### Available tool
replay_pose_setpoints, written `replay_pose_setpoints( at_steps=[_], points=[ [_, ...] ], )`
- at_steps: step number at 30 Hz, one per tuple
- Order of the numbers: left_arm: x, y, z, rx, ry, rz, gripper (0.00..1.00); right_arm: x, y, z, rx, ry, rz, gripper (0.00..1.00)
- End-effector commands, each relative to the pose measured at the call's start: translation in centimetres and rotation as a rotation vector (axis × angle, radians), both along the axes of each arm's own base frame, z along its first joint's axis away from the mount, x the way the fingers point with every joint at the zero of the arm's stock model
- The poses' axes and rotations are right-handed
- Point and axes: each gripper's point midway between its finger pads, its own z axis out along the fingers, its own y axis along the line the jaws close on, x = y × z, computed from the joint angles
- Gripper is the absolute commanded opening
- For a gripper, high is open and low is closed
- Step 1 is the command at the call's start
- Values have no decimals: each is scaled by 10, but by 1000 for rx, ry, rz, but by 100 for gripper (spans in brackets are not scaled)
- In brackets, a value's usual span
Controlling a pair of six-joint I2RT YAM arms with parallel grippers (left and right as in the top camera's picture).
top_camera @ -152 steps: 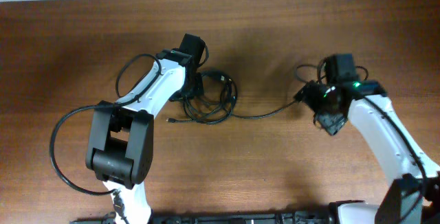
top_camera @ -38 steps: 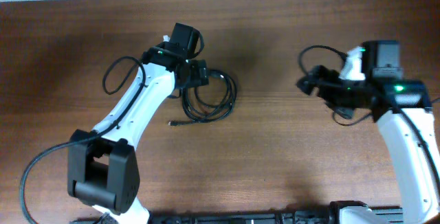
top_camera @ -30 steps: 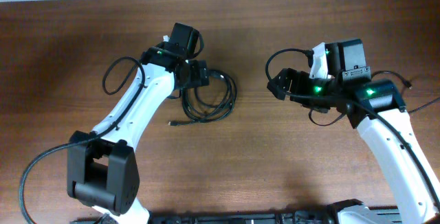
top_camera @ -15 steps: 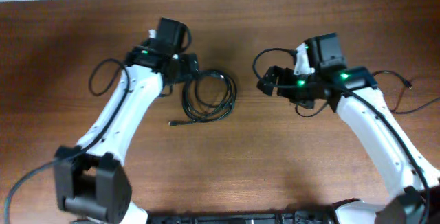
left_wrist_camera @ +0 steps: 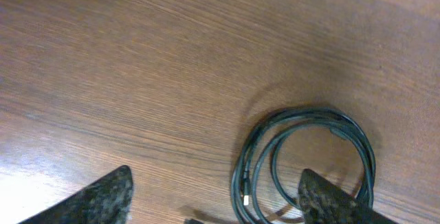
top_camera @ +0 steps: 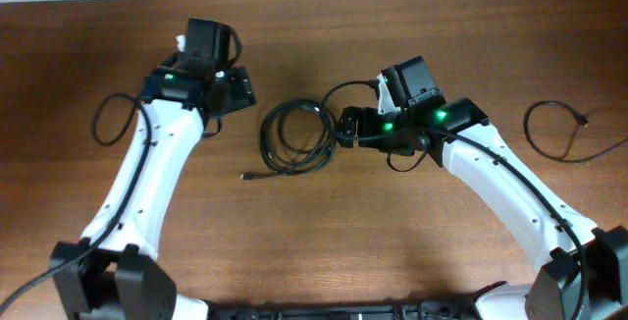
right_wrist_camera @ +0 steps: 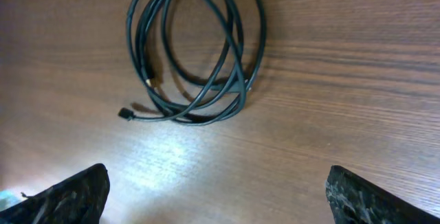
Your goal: Untangle cables
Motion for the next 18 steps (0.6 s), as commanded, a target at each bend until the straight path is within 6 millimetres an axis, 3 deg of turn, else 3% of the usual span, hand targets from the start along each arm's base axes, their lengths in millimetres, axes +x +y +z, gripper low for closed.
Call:
replay_pose_setpoints(
  at_steps=[1, 2, 9, 14, 18],
  points=[
    [-3, 19, 24, -9, -51, 41, 69, 3, -7, -8, -56, -9, -20, 99],
    [-5, 14, 22, -59, -35, 26, 60, 3, -7, -10, -60, -3, -21, 99],
    [-19, 8, 11, -95, 36, 8, 56, 8, -13, -34, -119, 35, -38, 99],
    [-34, -14, -17, -166, 108, -25, 64, 10, -16, -35, -137, 26, -48, 99],
    [-43, -43, -31, -159, 124, -106, 68, 10, -18, -35, -142, 27, -51, 99]
  ],
)
